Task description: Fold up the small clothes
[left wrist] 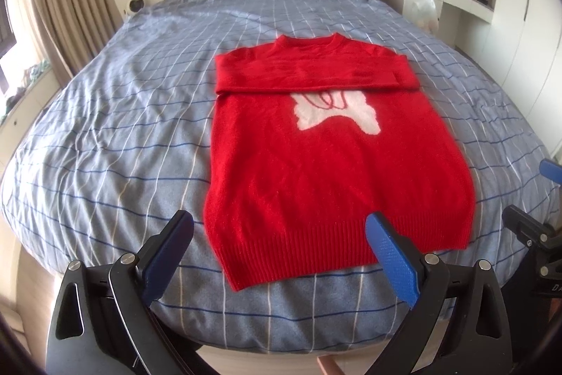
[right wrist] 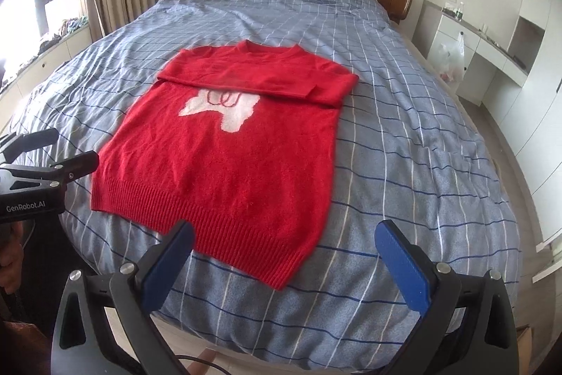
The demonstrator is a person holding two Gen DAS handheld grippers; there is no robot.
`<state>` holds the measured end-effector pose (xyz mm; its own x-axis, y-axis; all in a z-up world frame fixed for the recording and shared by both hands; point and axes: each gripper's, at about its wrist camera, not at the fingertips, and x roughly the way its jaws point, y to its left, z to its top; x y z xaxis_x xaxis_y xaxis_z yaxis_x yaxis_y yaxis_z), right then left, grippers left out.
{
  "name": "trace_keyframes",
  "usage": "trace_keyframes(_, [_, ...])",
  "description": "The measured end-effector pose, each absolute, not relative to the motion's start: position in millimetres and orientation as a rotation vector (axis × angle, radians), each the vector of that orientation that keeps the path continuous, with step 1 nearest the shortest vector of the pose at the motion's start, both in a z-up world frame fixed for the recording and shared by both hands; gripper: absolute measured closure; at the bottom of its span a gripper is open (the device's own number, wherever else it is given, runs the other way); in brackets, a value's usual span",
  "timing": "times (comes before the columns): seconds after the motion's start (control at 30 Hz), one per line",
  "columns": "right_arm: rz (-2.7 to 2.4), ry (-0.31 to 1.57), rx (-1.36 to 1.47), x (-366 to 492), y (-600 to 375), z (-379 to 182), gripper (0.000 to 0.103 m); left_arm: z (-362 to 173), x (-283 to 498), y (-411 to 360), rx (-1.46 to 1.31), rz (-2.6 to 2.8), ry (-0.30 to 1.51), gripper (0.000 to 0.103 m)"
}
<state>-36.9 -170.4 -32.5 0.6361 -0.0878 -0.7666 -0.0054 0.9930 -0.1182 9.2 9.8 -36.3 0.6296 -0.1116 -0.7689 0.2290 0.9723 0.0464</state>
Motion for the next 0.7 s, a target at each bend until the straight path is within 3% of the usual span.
trace_keyframes(0.2, [-0.039, 0.882, -0.099, -37.3, -176.0, -33.3, 0.002, -43.4, 16.0, 20.6, -0.105, -0.399, 0.972, 0.004])
trace_keyframes(0.53, [-0.044, 0.884, -0.081, -38.3, -180.6, -37.1, 0.002, -45.4, 14.3, 14.1, 0.033, -0.293, 0.94, 0.004])
trace_keyframes(0.7, [-0.03, 0.901, -0.011, -37.8, -197.4, -48.4, 0.002, -64.4, 25.9, 46.0, 0.028, -0.248, 0.992, 0.004])
